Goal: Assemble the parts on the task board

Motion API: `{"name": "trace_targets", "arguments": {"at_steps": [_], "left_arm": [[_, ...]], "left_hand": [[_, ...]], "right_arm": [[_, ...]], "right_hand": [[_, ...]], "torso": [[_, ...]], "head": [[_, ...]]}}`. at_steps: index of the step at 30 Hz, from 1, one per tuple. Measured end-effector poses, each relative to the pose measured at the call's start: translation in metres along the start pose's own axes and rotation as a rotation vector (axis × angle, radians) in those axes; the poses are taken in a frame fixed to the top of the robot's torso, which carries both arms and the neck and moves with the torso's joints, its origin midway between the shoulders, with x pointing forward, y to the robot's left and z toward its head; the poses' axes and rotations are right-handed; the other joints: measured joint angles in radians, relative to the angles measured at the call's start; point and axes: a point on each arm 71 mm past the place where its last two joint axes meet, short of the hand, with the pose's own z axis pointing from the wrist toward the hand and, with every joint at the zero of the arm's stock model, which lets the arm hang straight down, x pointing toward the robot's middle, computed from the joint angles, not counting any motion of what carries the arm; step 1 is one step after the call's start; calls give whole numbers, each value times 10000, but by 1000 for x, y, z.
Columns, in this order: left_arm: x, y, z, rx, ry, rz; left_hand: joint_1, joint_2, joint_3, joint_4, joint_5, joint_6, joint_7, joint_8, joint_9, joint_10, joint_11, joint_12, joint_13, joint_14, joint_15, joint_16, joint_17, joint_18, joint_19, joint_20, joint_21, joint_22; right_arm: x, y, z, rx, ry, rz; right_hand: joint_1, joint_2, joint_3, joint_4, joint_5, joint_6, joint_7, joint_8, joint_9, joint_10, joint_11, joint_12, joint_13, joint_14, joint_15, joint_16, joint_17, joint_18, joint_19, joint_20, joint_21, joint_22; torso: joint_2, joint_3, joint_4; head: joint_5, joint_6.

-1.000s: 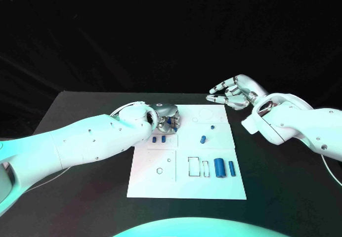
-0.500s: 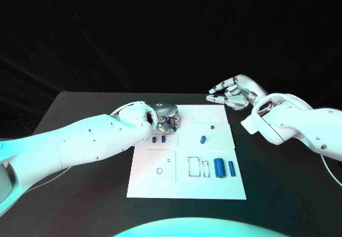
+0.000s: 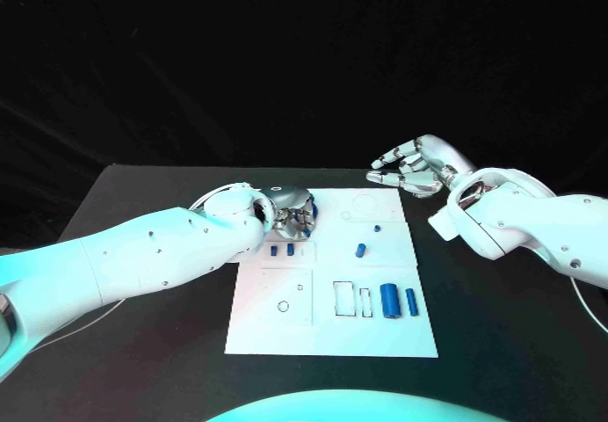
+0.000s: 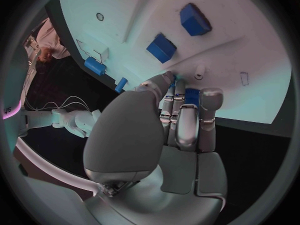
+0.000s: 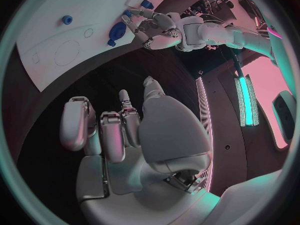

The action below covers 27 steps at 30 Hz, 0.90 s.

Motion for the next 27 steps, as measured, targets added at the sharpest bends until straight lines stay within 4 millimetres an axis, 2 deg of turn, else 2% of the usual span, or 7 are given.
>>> {"name": "trace_targets", "arguments": {"at_steps": [15,27], "left_arm": [[-18,8,-20,-7,-571,-869],[-23,30,-36,-494,-597,-1052]], "left_hand": [[-171,-93,0,0,0,69,0,-57,18,109,-39,-88,18,34,34,0,1,17,0,0,38,29],[-171,-93,-1,-1,0,104,-36,-57,16,109,-39,-88,26,33,34,0,0,17,-1,0,38,59]], "right_arm": [[-1,-1,0,25,-24,-12],[-1,-2,0,49,-37,-21]], "right_hand": [[0,0,0,0,0,0,0,0,0,0,0,0,0,0,0,0,-1,0,0,0,0,-1],[0,0,0,0,0,0,0,0,0,0,0,0,0,0,0,0,-2,0,0,0,0,-2]], "torso": [[-2,2,8],[0,6,12]], "head": [[22,69],[16,61]]}}
